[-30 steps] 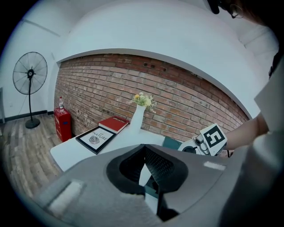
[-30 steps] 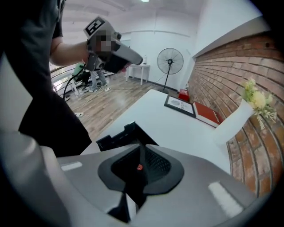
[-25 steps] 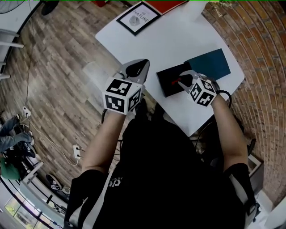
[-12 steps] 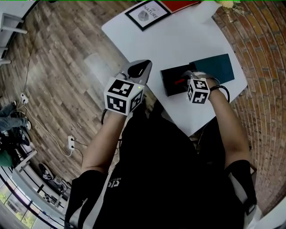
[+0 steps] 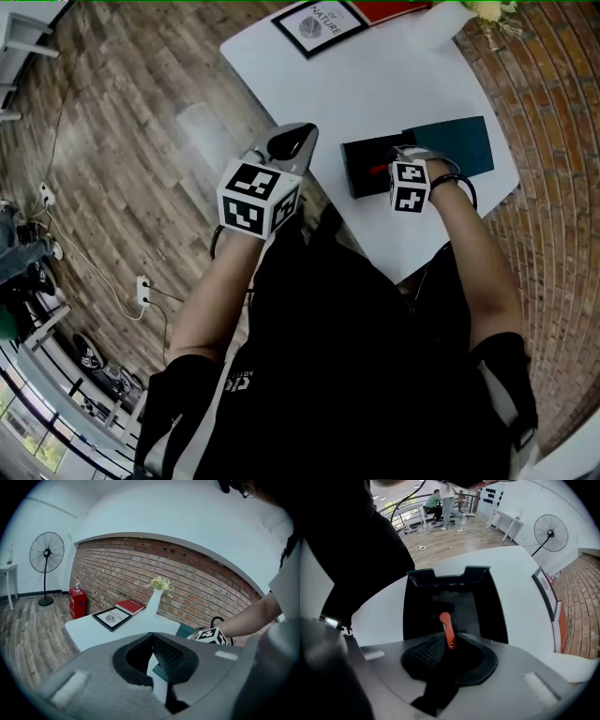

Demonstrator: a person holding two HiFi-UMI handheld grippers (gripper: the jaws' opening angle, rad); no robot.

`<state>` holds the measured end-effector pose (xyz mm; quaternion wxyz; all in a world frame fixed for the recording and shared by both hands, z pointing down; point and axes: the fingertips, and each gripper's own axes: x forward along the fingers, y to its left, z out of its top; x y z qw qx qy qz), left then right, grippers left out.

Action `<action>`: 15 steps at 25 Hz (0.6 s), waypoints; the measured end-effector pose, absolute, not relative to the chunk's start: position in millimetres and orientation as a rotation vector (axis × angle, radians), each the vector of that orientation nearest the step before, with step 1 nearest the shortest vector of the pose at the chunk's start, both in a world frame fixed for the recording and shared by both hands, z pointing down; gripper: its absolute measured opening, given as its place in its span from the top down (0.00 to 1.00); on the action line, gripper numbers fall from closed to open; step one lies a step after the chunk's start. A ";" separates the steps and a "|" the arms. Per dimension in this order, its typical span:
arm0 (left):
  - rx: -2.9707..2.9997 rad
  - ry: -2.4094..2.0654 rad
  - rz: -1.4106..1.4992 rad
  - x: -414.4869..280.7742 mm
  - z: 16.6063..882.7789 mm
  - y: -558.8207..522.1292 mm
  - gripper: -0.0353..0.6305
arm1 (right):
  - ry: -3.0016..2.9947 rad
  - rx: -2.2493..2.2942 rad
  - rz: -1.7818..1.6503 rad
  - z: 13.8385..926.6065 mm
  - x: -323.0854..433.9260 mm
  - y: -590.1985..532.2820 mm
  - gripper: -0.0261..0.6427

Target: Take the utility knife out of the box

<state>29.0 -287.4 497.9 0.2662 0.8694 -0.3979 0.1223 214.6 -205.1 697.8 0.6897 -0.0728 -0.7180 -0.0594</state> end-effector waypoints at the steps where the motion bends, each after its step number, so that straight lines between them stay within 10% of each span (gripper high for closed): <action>1: 2.348 -1.075 0.329 28.4 497.6 -287.2 0.94 | -1.596 -0.160 -0.130 699.1 215.3 -204.9 0.85; 15: 2.342 -1.076 0.309 20.7 496.6 -281.8 0.94 | -1.612 -0.043 0.047 698.0 206.3 -198.6 0.85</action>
